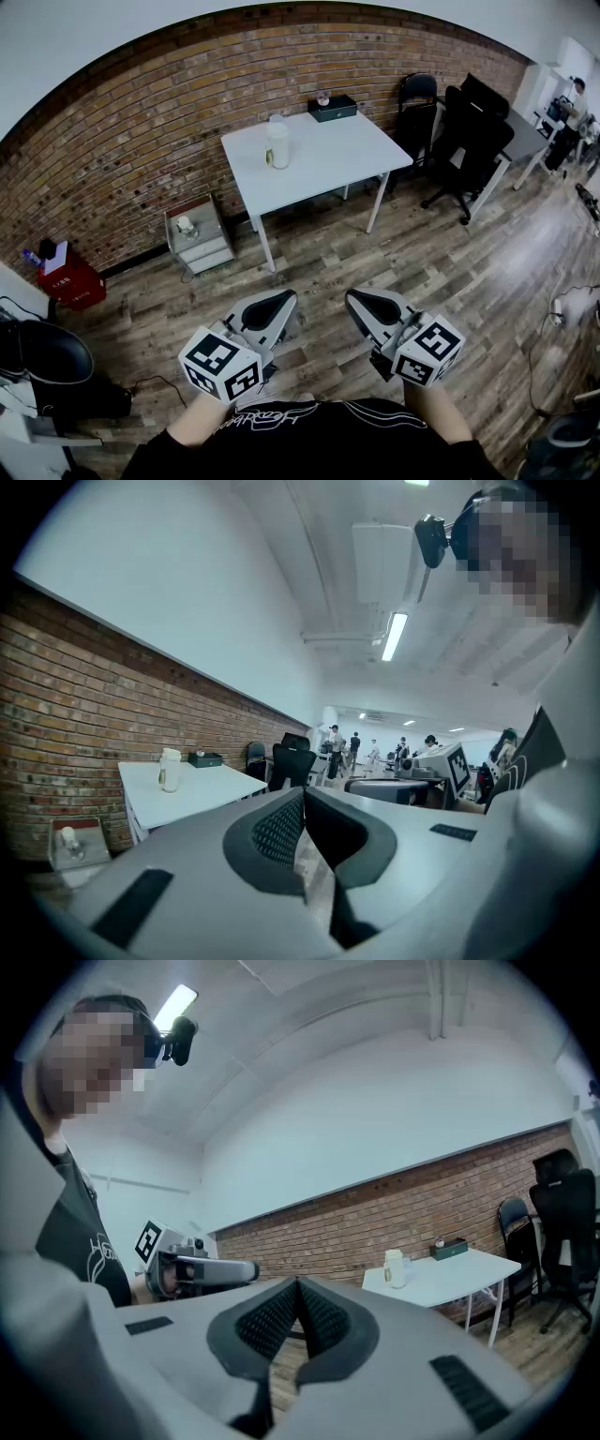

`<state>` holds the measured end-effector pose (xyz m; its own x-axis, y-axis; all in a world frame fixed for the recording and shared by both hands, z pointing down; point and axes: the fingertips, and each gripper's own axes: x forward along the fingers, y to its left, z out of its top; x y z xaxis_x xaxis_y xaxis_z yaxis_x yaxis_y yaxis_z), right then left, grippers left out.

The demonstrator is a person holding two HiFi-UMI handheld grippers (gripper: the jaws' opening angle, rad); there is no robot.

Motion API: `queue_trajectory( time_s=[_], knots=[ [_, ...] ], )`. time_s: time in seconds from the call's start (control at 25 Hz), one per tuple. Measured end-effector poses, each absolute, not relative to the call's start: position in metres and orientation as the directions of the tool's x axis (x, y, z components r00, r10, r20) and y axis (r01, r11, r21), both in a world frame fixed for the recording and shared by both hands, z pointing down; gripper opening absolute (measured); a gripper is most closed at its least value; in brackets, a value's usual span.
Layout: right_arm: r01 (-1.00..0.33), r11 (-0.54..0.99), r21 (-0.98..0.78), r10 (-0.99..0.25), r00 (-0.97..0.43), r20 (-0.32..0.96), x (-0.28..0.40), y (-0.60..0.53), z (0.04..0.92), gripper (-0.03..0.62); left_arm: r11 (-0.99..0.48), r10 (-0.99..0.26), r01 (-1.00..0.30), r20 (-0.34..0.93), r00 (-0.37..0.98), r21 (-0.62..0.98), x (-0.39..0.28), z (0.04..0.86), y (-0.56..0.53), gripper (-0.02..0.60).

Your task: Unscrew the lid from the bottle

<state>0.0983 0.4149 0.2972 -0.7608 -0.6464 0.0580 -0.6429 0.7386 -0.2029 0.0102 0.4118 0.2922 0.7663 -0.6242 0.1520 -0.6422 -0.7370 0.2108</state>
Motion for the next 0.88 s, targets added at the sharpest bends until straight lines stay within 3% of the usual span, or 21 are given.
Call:
queue_trajectory(
  time_s=[0.6,0.76,0.88],
  knots=[
    [-0.681,0.696,-0.227,-0.692,-0.720,0.041,0.065,0.407,0.303,-0.009,-0.762,-0.601,-0.619,0.146,0.785,0.189,-0.037,0.305,0.409,0.032],
    [-0.703,0.673,-0.229,-0.711,-0.701,0.063,0.063,0.406,0.310,0.146,-0.753,-0.601,-0.618,0.148,0.786,0.227,-0.049,0.315,0.404,0.034],
    [-0.710,0.662,-0.240,-0.716,-0.694,0.076,0.068,0.403,0.313,0.204,-0.756,-0.600,-0.619,0.152,0.786,0.213,-0.051,0.319,0.400,0.080]
  ],
)
